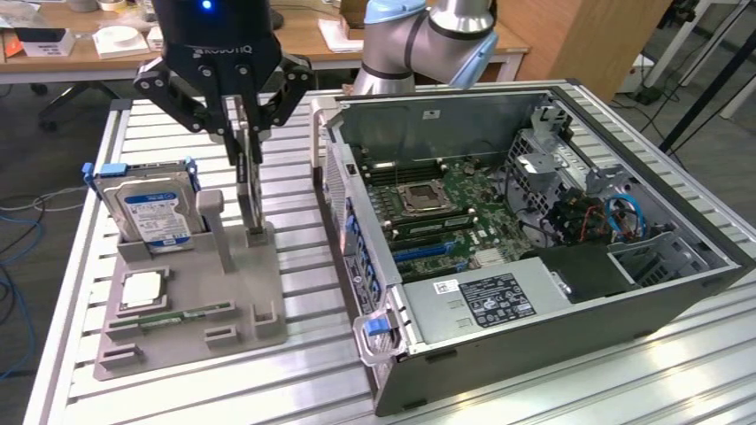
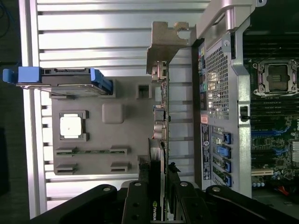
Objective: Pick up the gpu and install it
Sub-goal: 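Pick up the gpu and move the gpu toward the slot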
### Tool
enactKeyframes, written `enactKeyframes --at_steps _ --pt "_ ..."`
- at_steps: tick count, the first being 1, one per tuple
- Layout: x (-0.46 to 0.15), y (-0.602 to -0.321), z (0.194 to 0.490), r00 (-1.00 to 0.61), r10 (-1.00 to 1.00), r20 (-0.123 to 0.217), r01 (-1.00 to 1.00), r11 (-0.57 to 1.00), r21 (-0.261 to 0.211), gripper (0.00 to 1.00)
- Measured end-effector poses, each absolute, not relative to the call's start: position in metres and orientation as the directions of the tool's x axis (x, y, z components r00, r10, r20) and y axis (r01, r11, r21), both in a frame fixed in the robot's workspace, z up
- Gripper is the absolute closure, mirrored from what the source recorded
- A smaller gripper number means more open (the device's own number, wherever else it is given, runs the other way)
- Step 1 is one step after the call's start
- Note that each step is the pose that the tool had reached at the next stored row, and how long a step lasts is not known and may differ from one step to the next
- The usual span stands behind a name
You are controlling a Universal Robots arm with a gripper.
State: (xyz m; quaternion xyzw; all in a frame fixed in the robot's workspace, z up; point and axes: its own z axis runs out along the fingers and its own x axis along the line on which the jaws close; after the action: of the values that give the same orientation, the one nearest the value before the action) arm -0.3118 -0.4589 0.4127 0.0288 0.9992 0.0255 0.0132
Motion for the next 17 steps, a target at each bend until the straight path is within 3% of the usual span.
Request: enactKeyframes --at_steps 17 --pt "-0.308 -0.4589 0.4126 -0.998 0.058 -0.025 0.057 0.997 0.052 0.74"
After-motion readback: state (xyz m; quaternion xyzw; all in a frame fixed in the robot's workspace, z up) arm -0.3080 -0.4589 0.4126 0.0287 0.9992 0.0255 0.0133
